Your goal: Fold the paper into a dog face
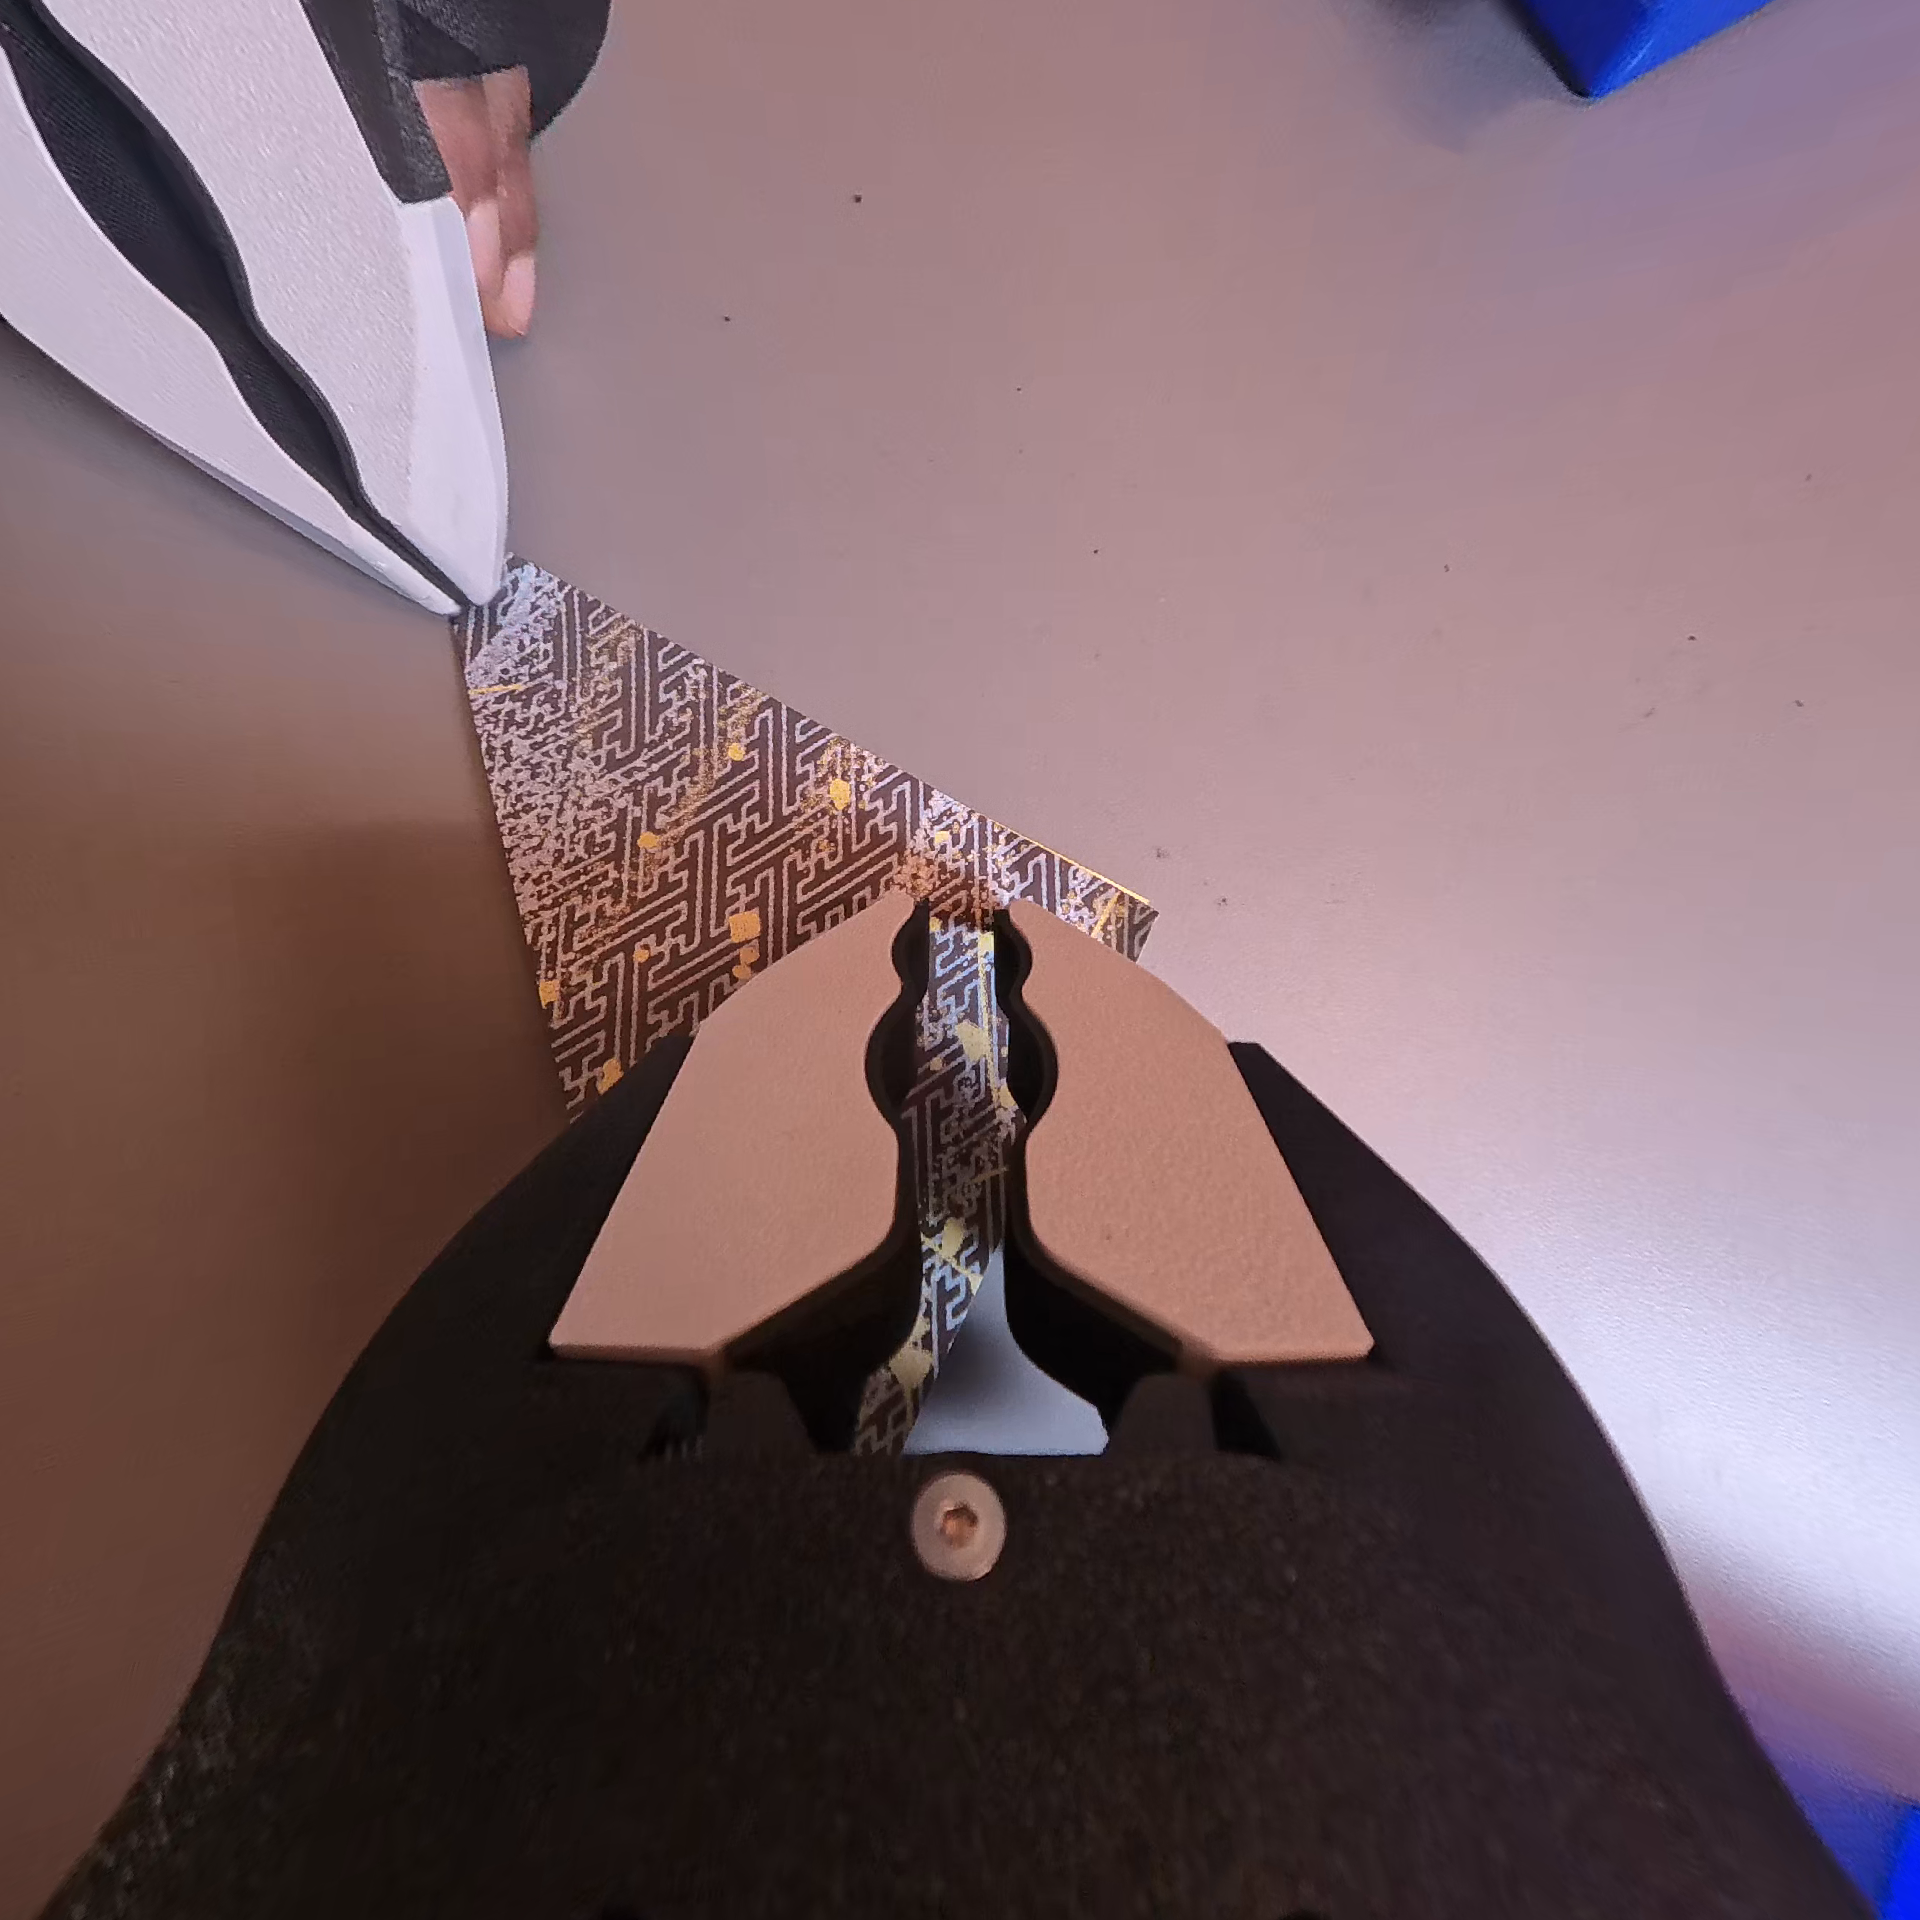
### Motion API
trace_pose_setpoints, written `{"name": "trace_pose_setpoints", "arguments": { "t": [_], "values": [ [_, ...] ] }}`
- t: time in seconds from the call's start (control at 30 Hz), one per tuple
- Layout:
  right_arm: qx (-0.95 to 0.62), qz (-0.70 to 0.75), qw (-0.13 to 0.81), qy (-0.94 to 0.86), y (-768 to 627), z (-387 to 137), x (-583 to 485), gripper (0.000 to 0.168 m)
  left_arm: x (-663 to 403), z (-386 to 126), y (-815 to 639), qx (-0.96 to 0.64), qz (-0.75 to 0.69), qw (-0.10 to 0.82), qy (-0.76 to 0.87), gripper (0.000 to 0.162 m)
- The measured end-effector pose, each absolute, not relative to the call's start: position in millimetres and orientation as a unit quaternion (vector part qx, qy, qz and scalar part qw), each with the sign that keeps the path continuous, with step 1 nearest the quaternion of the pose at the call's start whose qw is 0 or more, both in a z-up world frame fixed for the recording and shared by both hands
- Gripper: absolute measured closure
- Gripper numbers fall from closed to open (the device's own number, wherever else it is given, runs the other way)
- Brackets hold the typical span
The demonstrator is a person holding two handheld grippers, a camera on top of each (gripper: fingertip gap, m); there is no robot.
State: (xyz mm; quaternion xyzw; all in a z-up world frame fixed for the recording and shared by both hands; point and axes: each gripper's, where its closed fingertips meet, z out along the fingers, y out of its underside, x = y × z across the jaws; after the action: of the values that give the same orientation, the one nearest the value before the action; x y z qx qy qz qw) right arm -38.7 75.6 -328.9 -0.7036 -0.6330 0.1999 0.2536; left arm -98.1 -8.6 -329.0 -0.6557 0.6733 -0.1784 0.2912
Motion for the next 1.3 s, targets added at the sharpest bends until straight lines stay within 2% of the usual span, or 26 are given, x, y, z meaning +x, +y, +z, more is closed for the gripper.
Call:
{"name": "trace_pose_setpoints", "arguments": {
  "t": [0.17, 0.27, 0.53, 1.3],
  "values": [
    [-0.703, 0.201, 0.255, -0.633, 75.7, -328.9, -38.7, 0.156, -100.2, -325.9, -16.5, -0.642, -0.214, 0.272, 0.684, 0.162],
    [-0.703, 0.200, 0.255, -0.633, 75.7, -328.8, -38.7, 0.157, -97.6, -305.9, -1.5, -0.650, -0.266, 0.305, 0.643, 0.162],
    [-0.703, 0.204, 0.256, -0.632, 75.8, -328.8, -38.7, 0.157, -101.7, -328.4, 1.5, -0.635, -0.201, 0.285, 0.689, 0.162],
    [-0.700, 0.204, 0.259, -0.633, 74.6, -328.9, -39.5, 0.157, -109.9, -329.9, -12.8, -0.654, -0.174, 0.273, 0.684, 0.161]
  ]
}}
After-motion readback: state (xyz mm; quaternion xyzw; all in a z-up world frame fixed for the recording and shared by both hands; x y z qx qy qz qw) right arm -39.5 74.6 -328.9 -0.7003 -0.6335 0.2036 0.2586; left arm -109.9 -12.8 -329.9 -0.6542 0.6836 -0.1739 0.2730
